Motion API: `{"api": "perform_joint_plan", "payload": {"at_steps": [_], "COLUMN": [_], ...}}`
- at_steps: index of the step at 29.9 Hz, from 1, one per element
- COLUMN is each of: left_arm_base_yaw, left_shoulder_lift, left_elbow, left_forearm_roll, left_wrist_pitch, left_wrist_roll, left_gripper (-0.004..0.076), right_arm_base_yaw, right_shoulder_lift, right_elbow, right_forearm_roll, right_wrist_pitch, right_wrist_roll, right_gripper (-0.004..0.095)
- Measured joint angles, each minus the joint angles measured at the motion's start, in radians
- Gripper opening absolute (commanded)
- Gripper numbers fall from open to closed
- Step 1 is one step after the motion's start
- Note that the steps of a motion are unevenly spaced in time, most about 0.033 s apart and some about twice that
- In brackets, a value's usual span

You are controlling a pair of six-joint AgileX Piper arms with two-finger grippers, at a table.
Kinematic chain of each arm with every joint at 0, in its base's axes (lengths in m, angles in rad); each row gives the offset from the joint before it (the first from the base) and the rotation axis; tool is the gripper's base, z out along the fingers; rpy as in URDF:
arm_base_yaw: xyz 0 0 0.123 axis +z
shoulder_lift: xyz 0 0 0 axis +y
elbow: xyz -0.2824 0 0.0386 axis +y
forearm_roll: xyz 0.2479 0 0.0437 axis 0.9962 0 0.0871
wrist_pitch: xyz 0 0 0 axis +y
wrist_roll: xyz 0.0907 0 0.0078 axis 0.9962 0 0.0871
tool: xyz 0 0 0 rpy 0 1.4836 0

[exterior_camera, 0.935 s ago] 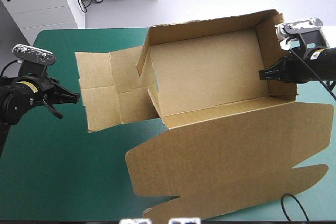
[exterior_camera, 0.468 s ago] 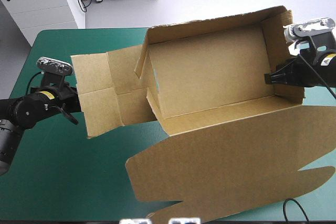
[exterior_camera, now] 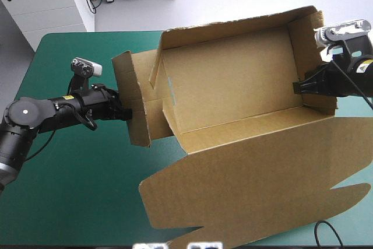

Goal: Fold the box

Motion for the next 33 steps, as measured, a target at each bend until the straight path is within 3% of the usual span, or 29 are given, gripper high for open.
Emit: {"api": "perform_joint_plan", "payload": {"at_steps": [11, 33], "left_arm_base_yaw": [0.003, 0.003], "left_shoulder_lift": [0.0, 0.0], "left_elbow": [0.0, -0.02], "left_forearm_roll": [-0.333, -0.529], "left_wrist_pitch": [0.194, 0.339], "left_wrist_roll": [0.148, 0.193], "left_gripper": [0.0009, 0.0011], "right_arm_base_yaw": [-0.001, -0.001], "right_shoulder_lift": [0.027, 0.028], "right_elbow": [0.0, 0.001], "right_forearm_roll": [-0.001, 0.0], "right_wrist_pitch": [0.001, 0.001], "right_wrist_roll": [0.0, 0.009], "right_gripper": [-0.0019, -0.0017]}}
